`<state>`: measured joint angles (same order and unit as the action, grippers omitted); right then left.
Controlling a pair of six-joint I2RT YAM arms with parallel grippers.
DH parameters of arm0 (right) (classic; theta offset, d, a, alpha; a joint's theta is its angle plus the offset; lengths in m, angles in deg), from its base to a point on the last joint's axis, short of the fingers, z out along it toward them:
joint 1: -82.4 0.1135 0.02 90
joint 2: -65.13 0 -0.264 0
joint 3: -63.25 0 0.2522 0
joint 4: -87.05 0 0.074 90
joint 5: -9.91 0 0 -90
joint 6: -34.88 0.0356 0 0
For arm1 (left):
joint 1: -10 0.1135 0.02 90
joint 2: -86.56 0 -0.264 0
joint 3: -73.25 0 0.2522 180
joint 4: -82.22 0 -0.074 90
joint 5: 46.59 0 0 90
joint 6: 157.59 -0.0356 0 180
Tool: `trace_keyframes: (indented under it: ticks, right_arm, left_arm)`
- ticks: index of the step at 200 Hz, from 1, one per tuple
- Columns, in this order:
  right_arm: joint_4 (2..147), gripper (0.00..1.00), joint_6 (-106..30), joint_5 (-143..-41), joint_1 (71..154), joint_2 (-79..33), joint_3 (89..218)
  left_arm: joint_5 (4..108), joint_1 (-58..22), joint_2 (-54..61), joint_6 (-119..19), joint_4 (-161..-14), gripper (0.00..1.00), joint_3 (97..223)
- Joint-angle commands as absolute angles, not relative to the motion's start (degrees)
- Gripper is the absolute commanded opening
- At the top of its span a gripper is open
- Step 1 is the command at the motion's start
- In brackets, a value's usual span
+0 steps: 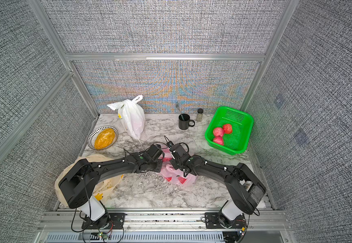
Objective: Untie the knot of a plastic bag & take out the apple
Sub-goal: Untie the plastic bag at the center of the board.
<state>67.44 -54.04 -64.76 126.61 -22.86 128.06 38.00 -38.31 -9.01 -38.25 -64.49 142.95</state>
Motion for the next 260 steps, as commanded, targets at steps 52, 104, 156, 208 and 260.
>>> trace_keyframes:
  ticks: [52, 104, 156, 208, 260]
  right_arm:
    - [64.38, 0.0, -49.26, -66.56, 119.26, -22.25, 135.45]
    - [68.05, 0.0, -48.13, -71.36, 110.52, -30.53, 139.09]
    - [70.8, 0.0, -48.17, -75.48, 104.89, -38.87, 141.7]
    - [73.57, 0.05, -46.83, -78.89, 102.79, -43.21, 139.28]
    - [72.54, 0.41, -45.37, -80.79, 103.33, -35.54, 134.51]
  left_arm:
    - [38.44, -38.27, -11.29, -39.91, -63.28, 0.27, 143.18]
    - [38.49, -38.29, -11.19, -40.78, -63.1, 0.27, 142.73]
    - [39.37, -38.25, -11.73, -41.49, -63.71, 0.25, 142.22]
    - [40.23, -38.26, -10.63, -42.09, -65.64, 0.24, 141.42]
    - [38.2, -38.31, -3.46, -42.72, -67.45, 0.47, 143.15]
